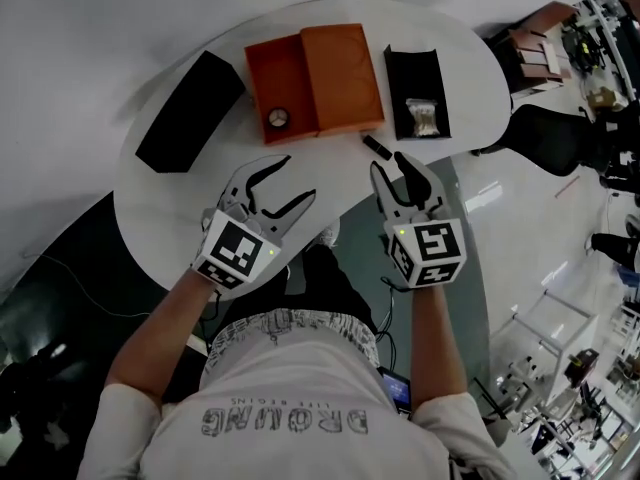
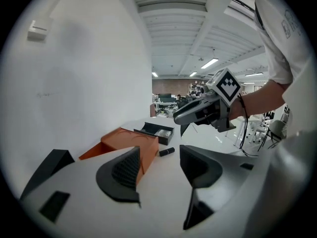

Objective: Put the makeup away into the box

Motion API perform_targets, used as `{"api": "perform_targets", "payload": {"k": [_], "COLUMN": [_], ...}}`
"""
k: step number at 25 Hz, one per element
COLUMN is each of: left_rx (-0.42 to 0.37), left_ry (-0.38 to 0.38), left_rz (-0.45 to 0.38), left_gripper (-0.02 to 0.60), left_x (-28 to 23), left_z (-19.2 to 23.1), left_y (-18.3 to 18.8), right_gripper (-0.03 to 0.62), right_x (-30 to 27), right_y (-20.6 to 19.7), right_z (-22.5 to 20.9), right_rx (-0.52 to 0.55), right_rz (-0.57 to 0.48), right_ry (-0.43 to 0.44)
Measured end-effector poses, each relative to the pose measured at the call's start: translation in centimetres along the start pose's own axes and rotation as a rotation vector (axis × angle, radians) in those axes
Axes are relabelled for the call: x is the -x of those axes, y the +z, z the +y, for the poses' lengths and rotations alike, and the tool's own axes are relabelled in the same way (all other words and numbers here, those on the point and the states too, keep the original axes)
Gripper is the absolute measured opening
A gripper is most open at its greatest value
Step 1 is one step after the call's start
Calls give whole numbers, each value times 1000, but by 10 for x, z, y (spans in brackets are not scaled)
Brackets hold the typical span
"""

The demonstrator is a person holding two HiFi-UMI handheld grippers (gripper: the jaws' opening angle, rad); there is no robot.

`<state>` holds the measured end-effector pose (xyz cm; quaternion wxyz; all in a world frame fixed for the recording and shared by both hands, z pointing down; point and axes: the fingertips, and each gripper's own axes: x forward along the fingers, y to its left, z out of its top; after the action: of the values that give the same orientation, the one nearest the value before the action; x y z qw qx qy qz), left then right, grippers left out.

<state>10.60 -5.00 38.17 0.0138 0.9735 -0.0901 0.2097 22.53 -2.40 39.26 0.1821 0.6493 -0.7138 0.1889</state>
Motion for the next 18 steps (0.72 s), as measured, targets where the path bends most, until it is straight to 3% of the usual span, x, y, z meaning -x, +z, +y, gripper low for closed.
{"api": "perform_targets", "payload": {"k": [4,9,18], "left_rx": [-45,-100,-193], "left_ry": [-52,-118,-184], "left_rz": [39,97,250], "left_gripper": [270,270,268], "left_x": [-44,-107,-166], "left_z": [-13,-29,-47], "left_y": [-3,-13,-43], "right_gripper": [170,160,152], "right_x": [5,12,32], "right_y": [-11,-41,-80], "right_z": [-27,-72,-114], "right_rx": [17,-36,-122], "right_rz": [10,27,55], "right_ry": [-10,-26,-49]}}
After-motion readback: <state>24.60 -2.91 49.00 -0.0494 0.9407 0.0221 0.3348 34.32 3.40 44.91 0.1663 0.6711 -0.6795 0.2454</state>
